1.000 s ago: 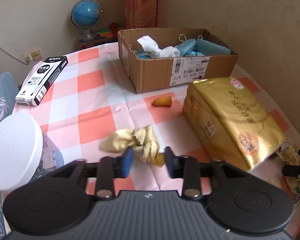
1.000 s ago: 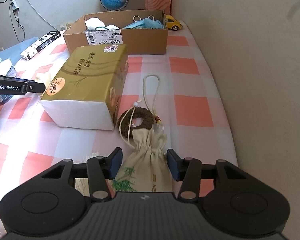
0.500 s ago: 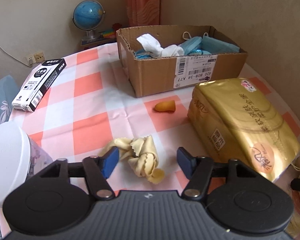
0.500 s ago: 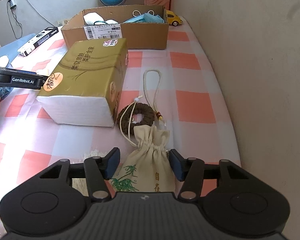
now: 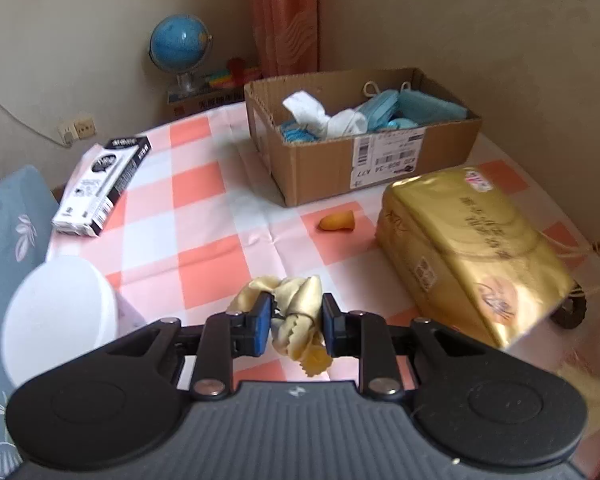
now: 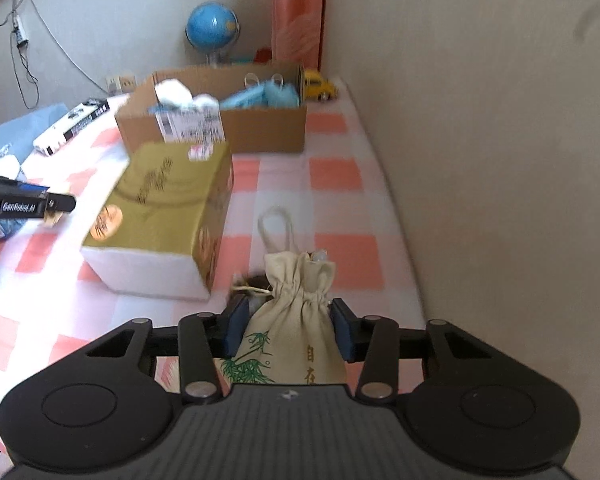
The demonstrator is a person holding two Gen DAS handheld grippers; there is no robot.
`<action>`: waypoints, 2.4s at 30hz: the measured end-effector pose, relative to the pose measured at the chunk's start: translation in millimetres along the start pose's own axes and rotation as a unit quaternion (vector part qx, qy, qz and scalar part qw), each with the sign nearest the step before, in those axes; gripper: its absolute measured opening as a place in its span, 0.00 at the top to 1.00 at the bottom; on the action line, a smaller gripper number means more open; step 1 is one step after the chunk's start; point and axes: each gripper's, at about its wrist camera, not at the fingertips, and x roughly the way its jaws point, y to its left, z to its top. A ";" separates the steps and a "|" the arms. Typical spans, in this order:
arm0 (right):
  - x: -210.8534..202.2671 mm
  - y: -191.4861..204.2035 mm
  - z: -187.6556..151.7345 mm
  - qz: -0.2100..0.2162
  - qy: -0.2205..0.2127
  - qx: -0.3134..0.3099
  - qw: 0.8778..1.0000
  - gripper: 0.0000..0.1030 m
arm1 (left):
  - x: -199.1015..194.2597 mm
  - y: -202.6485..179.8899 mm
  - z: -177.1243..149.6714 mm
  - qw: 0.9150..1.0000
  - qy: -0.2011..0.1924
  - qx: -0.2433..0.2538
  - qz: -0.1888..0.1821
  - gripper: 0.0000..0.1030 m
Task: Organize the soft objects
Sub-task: 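Drop the cream bag into the box with the right gripper while the left holds the bow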
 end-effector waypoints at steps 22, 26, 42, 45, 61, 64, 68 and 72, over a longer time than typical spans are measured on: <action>-70.1 8.5 94.9 -0.005 -0.136 -0.056 0.989 0.52 | -65.2 -22.4 -28.7 0.998 -0.009 0.058 -0.035 0.76; -60.5 15.5 125.4 -0.003 -0.142 -0.064 0.988 0.52 | -67.7 -23.6 -31.6 0.997 -0.009 0.062 -0.043 0.76; 15.2 58.7 252.1 0.001 -0.165 -0.125 0.978 0.52 | -45.5 -14.5 -26.5 0.997 0.000 0.043 -0.068 0.76; 32.6 67.9 269.3 0.006 -0.168 -0.146 0.975 0.51 | -38.9 -10.6 -25.1 0.997 0.005 0.035 -0.070 0.76; 116.3 60.1 253.3 0.016 -0.064 -0.122 0.990 0.22 | -30.2 -5.5 -19.7 0.997 0.010 0.038 -0.062 0.76; 104.2 54.0 250.0 0.022 -0.066 -0.098 0.993 0.17 | -33.6 -6.3 -17.4 0.997 0.007 0.040 -0.059 0.76; 82.9 50.0 241.3 0.019 -0.074 -0.089 0.993 0.17 | -37.6 -6.2 -10.5 0.998 0.006 0.038 -0.056 0.76; 57.8 45.5 222.9 0.020 -0.077 -0.076 0.994 0.14 | -42.9 -7.0 -1.8 0.998 0.000 0.043 -0.049 0.76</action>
